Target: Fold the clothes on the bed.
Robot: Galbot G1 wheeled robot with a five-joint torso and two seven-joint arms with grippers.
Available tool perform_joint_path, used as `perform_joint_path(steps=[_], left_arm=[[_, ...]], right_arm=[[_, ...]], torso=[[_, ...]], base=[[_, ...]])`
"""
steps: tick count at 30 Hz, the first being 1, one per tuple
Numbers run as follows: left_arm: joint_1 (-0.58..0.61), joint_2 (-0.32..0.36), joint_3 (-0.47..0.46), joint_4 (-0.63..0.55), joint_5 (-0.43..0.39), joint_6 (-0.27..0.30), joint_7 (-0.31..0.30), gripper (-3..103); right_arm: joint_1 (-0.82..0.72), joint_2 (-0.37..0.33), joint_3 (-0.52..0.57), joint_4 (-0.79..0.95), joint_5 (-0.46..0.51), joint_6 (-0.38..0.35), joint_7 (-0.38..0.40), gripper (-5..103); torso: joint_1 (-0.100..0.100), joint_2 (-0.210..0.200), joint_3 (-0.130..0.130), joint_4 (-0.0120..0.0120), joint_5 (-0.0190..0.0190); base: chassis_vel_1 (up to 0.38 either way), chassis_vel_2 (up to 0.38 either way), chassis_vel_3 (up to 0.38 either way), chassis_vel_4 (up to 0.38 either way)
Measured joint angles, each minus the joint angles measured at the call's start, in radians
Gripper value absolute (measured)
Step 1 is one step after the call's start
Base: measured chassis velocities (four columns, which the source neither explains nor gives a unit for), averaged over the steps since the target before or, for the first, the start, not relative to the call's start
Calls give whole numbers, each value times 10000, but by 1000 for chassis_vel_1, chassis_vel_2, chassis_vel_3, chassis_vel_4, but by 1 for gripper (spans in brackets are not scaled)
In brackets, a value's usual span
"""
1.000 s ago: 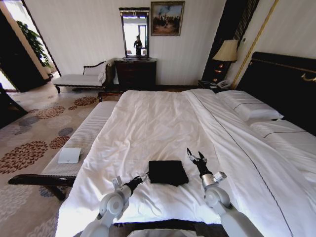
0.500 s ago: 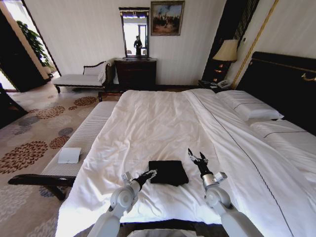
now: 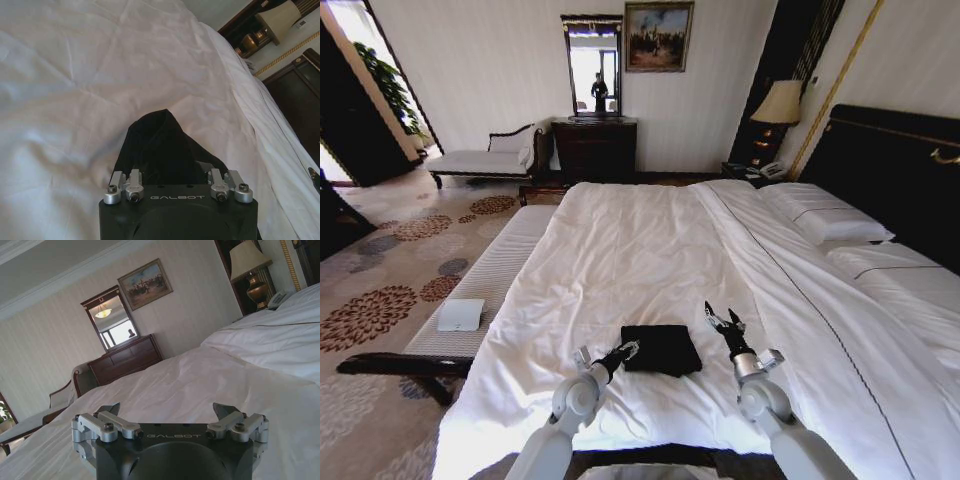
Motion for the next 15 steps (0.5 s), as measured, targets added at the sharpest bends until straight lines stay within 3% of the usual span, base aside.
perform_joint_path(steps=[1,8,15], left_arm=[[0,0,0,0,0,0,0,54],[243,12,-84,-228,66,-66,64,22],[523,141,-204,-564,43,-83,98,2]], right_arm=[[0,0,0,0,0,0,0,100],[-9,-17,-4,-11,-2,4,0,100],[17,1,-9,-37,-2,6,1,100]], torso=[[0,0,0,0,0],[0,0,0,0,0],[0,0,0,-1,0]], base=[[0,0,0,0],[0,0,0,0],[0,0,0,0]])
